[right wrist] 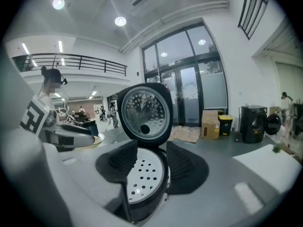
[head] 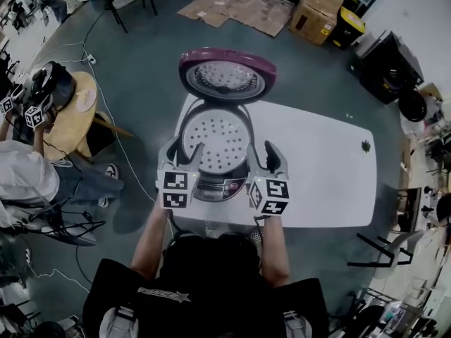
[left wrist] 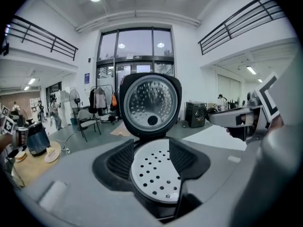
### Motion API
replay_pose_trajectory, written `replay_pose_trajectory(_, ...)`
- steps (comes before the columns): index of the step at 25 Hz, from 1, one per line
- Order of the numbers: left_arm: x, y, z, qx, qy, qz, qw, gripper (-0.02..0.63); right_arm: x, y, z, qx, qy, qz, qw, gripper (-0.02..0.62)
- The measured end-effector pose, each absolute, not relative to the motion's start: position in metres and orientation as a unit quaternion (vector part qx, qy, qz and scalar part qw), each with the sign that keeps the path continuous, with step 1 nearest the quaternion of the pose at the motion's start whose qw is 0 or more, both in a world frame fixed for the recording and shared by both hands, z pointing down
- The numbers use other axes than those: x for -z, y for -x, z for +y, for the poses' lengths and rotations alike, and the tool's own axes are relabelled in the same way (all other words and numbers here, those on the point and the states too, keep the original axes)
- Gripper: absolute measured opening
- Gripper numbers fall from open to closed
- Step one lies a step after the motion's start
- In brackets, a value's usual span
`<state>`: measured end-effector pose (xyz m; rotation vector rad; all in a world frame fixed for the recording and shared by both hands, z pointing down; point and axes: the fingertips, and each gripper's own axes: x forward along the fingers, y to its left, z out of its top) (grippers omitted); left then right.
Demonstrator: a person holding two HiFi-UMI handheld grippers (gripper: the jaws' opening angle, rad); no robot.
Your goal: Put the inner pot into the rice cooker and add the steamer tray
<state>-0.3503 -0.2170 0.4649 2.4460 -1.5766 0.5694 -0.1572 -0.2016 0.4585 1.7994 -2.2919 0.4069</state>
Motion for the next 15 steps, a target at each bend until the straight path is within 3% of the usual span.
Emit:
replay_pose_trajectory(5,-0.408,0.329,-0.205,-0.130,-0.842,-0.522,0.032,0.200,-0.405,0.138,-0.180,-0.064,-0.620,-0.779,0.069,0.191)
replay_pose_trajectory(15,-0.385,0.295,-0.159,-0.109,-0.858,-0.501,-0.016,0.044,-0.378,0.108,-0.111,0.003,-0.658,-0.751,0.055,0.074)
